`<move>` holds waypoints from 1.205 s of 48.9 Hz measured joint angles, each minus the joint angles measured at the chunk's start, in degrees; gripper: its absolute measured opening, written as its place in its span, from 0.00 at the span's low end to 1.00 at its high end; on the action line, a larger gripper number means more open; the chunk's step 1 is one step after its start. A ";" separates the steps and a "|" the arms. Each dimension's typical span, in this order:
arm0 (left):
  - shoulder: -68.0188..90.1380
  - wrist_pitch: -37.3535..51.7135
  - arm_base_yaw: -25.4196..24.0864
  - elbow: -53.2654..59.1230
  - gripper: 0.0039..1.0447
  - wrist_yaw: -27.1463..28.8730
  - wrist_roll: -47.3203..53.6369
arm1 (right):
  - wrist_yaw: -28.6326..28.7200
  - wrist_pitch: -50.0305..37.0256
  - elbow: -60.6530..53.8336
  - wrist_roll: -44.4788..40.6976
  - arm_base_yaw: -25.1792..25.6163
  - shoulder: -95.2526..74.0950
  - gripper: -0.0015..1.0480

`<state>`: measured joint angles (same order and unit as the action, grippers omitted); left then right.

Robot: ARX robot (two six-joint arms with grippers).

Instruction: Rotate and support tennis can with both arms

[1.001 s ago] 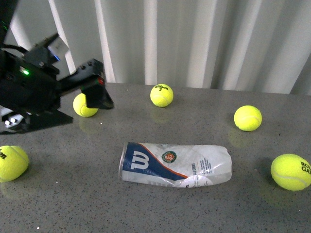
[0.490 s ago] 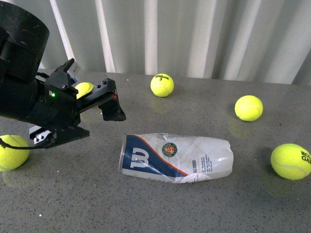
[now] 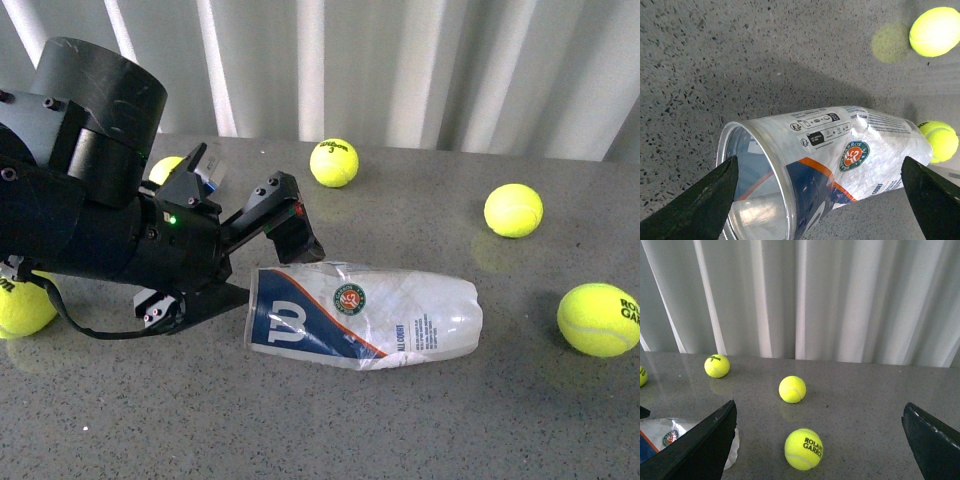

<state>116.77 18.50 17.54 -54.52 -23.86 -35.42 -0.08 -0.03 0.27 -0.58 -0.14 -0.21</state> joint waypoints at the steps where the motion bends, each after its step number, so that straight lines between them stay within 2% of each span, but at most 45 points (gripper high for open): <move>1: 0.07 -0.04 0.20 0.04 0.94 -0.07 -0.04 | 0.00 0.00 0.00 0.00 0.00 0.00 0.93; 12: -0.37 -0.50 1.20 1.46 0.93 -0.70 -0.31 | 0.00 0.00 0.00 0.00 0.00 0.00 0.93; 27: -1.29 -0.09 1.84 2.29 0.49 -0.70 -0.68 | 0.00 0.00 0.00 0.00 0.00 0.00 0.93; 34: -1.29 0.70 2.40 2.49 0.18 -0.72 -0.90 | -0.02 0.00 0.00 0.00 0.00 0.00 0.93; 39: -1.36 0.85 2.51 2.49 0.05 -1.68 -1.11 | 0.00 0.00 0.00 0.00 0.00 0.00 0.93; 50: -5.55 -4.74 1.62 1.88 0.04 -2.12 1.07 | 0.00 0.00 0.00 0.00 0.00 0.00 0.93; 59: -13.18 -20.94 0.11 -4.11 0.03 -2.08 12.22 | 0.00 0.00 0.00 0.00 0.00 0.00 0.93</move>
<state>103.59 -2.44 17.65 -58.63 -25.93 -23.20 -0.08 -0.03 0.27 -0.58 -0.14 -0.21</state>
